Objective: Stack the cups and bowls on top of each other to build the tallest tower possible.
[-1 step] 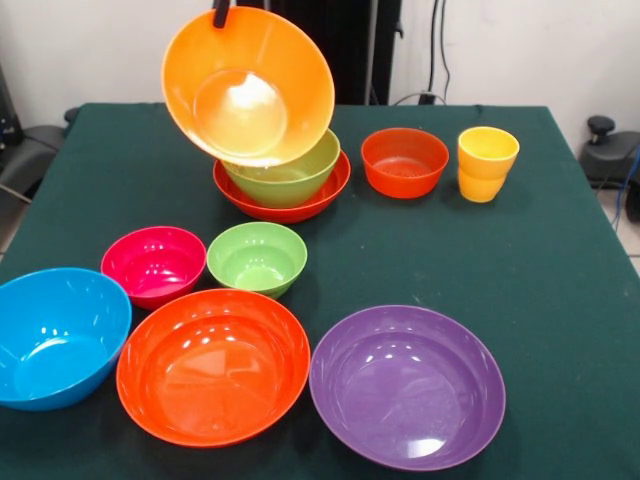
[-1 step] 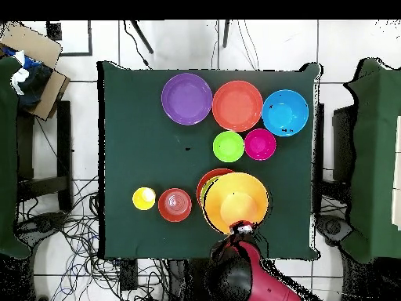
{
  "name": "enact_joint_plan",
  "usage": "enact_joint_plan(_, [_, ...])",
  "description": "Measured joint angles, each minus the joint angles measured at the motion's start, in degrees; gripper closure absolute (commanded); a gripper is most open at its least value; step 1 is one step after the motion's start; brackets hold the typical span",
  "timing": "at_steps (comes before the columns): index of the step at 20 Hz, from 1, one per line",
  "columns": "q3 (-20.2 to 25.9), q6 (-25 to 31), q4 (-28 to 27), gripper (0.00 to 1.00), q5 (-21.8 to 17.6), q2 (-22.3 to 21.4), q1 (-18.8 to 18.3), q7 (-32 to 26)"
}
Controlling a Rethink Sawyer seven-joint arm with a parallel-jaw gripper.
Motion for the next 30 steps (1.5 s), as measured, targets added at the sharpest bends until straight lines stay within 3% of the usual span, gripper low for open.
enact_joint_plan(30, [-0.22,0.21,-1.12,1.0,-0.19,0.01,-0.06,0.0])
